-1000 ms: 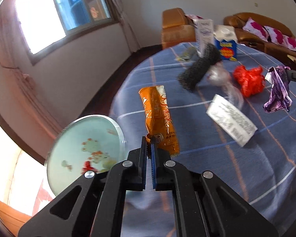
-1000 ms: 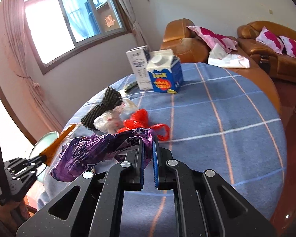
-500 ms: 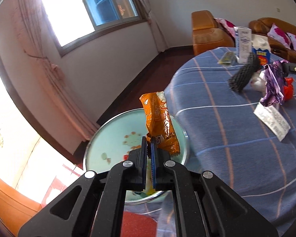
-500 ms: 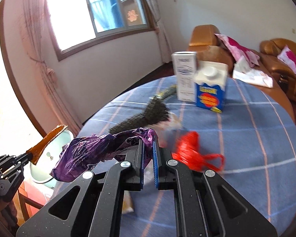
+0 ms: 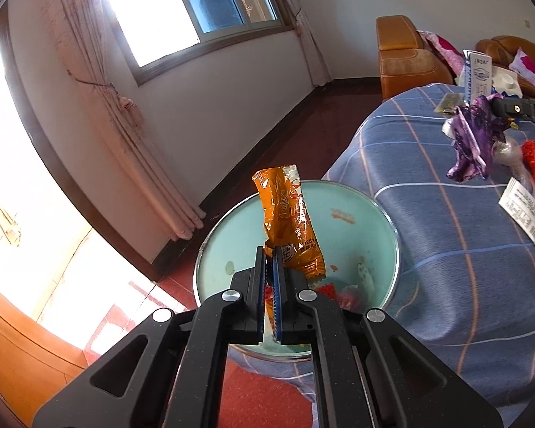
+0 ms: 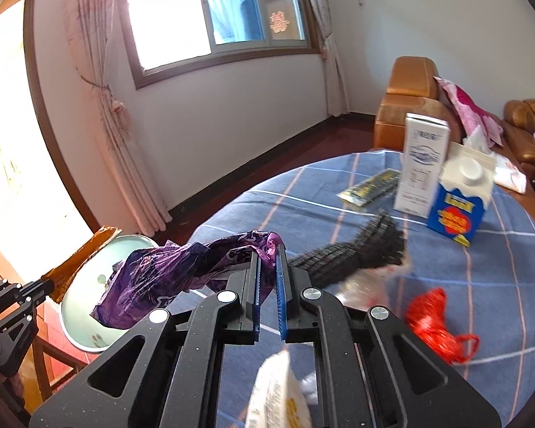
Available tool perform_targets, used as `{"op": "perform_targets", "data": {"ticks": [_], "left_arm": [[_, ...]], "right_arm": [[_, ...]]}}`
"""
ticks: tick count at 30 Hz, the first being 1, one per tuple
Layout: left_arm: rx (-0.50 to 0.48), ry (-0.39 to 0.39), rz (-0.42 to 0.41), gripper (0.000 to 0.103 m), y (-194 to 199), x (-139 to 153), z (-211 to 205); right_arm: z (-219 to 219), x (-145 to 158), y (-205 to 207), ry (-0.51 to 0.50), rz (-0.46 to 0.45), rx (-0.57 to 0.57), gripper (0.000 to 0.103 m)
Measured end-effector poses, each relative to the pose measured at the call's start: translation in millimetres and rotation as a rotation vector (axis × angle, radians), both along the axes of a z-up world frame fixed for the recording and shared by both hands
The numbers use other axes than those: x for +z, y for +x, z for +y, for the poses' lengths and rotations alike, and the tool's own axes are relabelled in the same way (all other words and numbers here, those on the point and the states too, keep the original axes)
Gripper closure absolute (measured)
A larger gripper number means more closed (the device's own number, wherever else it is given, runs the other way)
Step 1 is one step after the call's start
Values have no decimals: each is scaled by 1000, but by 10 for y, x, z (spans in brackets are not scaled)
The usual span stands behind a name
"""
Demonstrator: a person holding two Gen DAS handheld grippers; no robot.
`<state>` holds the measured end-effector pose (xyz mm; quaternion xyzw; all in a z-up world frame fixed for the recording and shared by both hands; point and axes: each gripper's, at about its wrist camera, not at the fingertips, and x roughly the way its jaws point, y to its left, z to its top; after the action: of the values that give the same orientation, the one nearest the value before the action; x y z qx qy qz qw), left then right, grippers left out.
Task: Collect trash
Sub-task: 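Carry orange wrapper with left tool while right tool carries purple bag over bucket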
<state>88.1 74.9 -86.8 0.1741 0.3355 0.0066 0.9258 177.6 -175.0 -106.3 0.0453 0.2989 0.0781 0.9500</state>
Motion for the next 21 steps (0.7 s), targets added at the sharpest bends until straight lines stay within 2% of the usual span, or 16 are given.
{"op": "perform_targets", "data": {"ticks": [10,21], "left_arm": [[53,7,7,100,22,7,210],[92,49,19,100,95,-44,342]], "right_arm": [[394,-89,273,-32,18,62,95],[714,-109,477,-89,19,102,95]]}}
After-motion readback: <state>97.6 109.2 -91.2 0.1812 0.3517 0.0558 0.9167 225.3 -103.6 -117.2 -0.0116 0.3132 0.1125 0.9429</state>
